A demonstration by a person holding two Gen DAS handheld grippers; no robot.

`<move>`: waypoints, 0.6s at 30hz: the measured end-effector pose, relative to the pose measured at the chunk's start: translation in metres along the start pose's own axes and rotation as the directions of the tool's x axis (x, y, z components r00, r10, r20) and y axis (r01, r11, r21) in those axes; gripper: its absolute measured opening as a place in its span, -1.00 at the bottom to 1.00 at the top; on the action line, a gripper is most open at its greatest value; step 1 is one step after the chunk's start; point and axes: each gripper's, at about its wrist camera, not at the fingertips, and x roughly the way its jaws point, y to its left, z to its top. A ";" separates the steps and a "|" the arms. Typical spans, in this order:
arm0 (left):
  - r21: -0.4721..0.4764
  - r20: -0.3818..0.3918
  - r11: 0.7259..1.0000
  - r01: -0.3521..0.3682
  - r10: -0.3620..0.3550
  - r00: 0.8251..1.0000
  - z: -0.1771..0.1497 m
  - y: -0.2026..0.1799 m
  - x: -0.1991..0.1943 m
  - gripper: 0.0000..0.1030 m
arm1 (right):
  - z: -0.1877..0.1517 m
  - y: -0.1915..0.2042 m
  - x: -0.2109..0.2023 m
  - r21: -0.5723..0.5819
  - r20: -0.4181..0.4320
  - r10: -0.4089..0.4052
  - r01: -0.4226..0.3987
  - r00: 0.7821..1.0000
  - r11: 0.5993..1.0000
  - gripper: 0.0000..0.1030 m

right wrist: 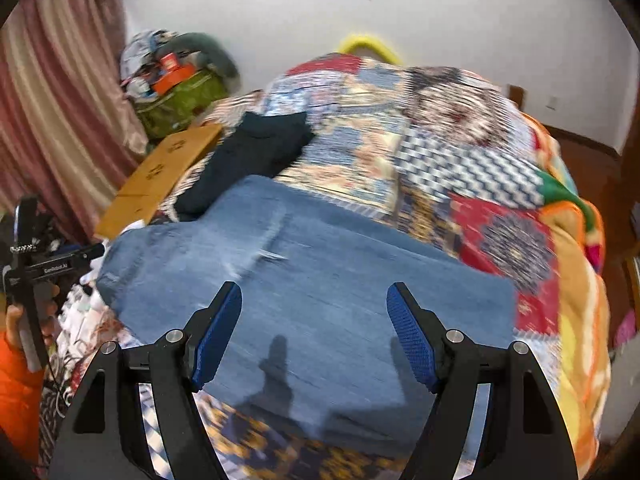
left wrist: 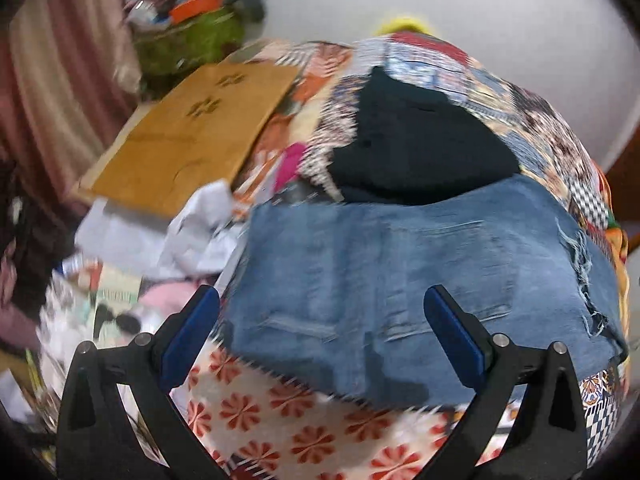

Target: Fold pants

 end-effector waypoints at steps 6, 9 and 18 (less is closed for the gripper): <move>-0.142 -0.099 0.986 0.083 -0.098 0.990 -0.029 0.044 0.018 1.00 | 0.002 0.042 0.041 -0.103 -0.078 0.035 -0.043 0.996 0.994 0.40; -0.228 -0.168 0.956 0.186 -0.227 0.959 -0.046 0.051 0.036 1.00 | -0.007 0.049 0.066 -0.102 -0.178 0.052 -0.071 0.983 0.992 0.40; -0.441 -0.254 0.808 0.390 -0.529 0.810 -0.078 0.030 0.084 0.95 | -0.016 0.053 0.070 -0.150 -0.203 0.039 -0.071 0.978 0.986 0.46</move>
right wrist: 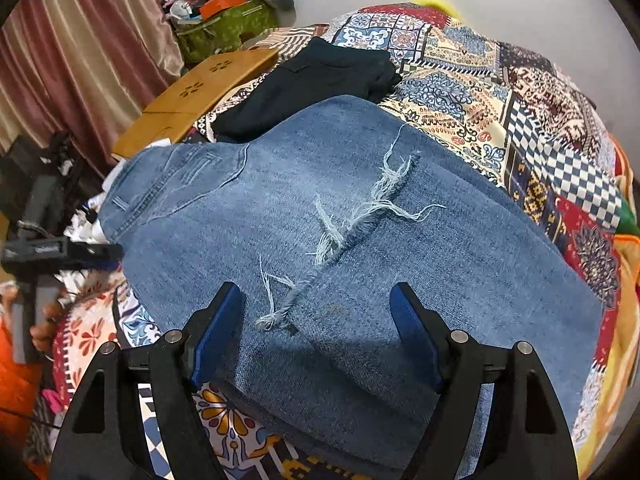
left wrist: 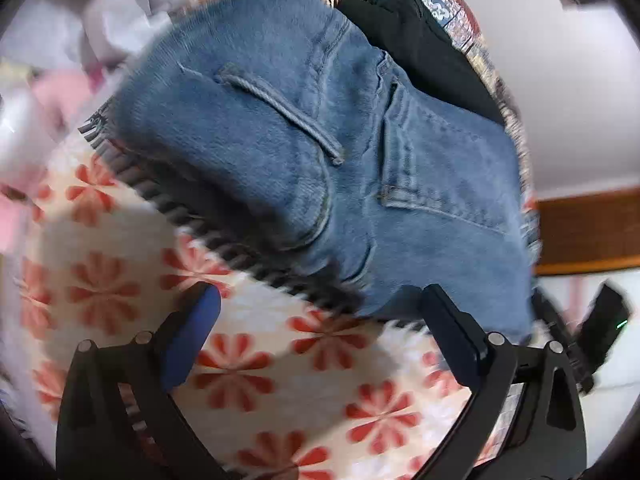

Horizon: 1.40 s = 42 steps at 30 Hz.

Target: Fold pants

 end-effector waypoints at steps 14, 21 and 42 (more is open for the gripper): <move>-0.099 0.055 0.995 0.033 -0.028 0.998 0.049 0.007 0.010 -0.13 | -0.003 -0.004 0.000 0.030 0.024 0.047 -0.048 0.999 0.998 0.46; -0.006 0.194 0.996 -0.085 0.084 0.977 0.053 -0.020 0.000 -0.51 | -0.003 -0.004 0.000 0.027 0.025 0.053 -0.054 0.998 0.998 0.44; 0.488 0.559 0.795 -0.360 0.032 0.828 -0.017 -0.262 -0.105 -0.63 | -0.085 -0.122 -0.090 0.384 0.090 -0.104 0.062 0.990 0.921 0.44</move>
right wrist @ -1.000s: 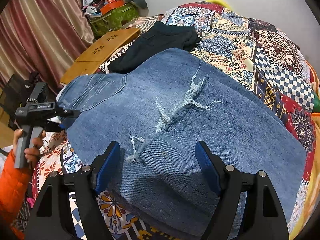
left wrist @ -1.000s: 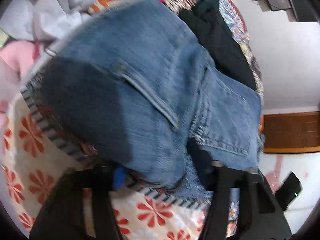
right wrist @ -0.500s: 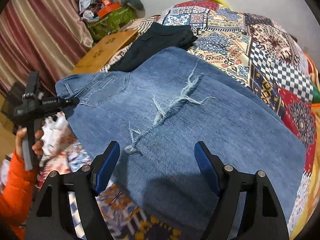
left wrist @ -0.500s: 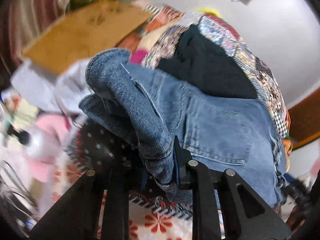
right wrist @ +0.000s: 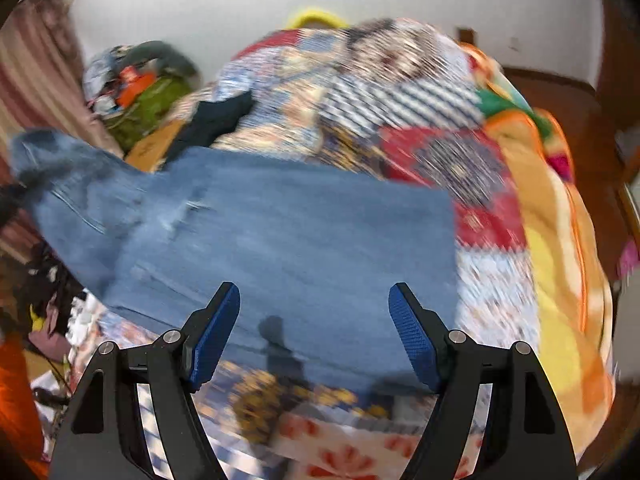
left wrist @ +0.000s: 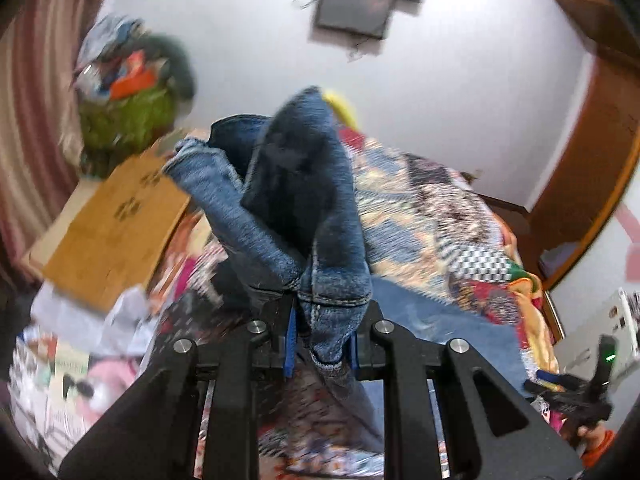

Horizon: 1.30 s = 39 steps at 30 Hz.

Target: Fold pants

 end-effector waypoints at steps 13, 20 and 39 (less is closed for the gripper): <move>0.275 -0.079 0.924 0.267 -0.255 0.964 0.011 -0.183 0.021 -0.66 | -0.028 -0.041 0.021 0.099 0.002 0.033 -0.033 0.999 0.995 0.50; 0.319 -0.308 0.853 0.413 -0.319 0.896 -0.034 -0.256 0.079 -0.67 | -0.031 -0.044 0.020 0.099 0.008 0.052 -0.053 0.999 0.994 0.50; 0.312 -0.532 0.832 0.458 -0.246 0.810 -0.098 -0.266 0.120 0.51 | -0.033 -0.049 0.007 0.143 0.017 0.050 -0.052 0.999 0.988 0.49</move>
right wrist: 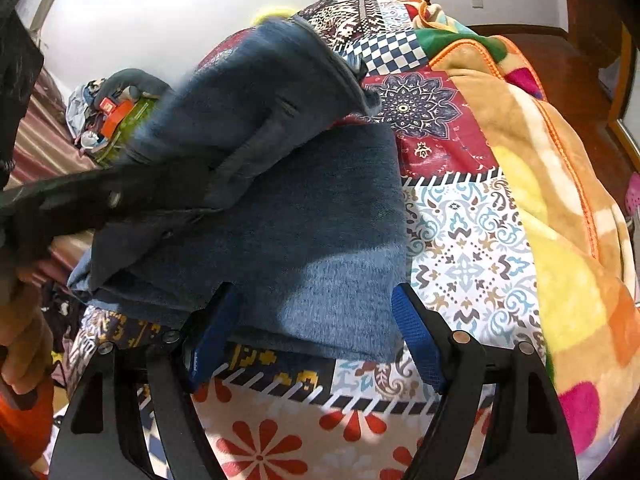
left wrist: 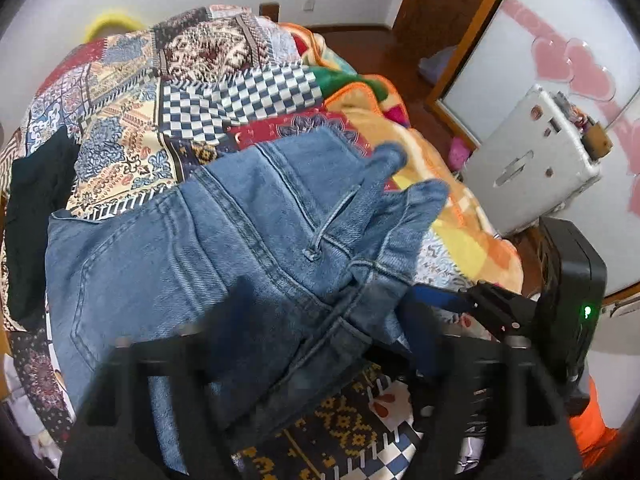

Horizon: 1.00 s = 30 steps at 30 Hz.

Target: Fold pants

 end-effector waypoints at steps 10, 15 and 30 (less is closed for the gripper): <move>-0.130 0.161 0.991 -0.027 0.048 0.986 0.008 0.067 -0.063 0.81 | -0.003 -0.001 -0.018 -0.026 0.045 -0.012 0.013 0.999 1.000 0.49; -0.216 0.191 0.951 -0.222 0.264 0.945 0.025 0.127 -0.069 0.93 | -0.005 0.000 -0.015 -0.025 0.035 -0.028 0.028 0.999 0.999 0.49; -0.101 -0.058 0.899 -0.426 0.422 0.905 0.016 0.231 0.038 1.00 | -0.014 0.024 0.013 -0.007 -0.078 0.023 -0.024 0.997 1.000 0.49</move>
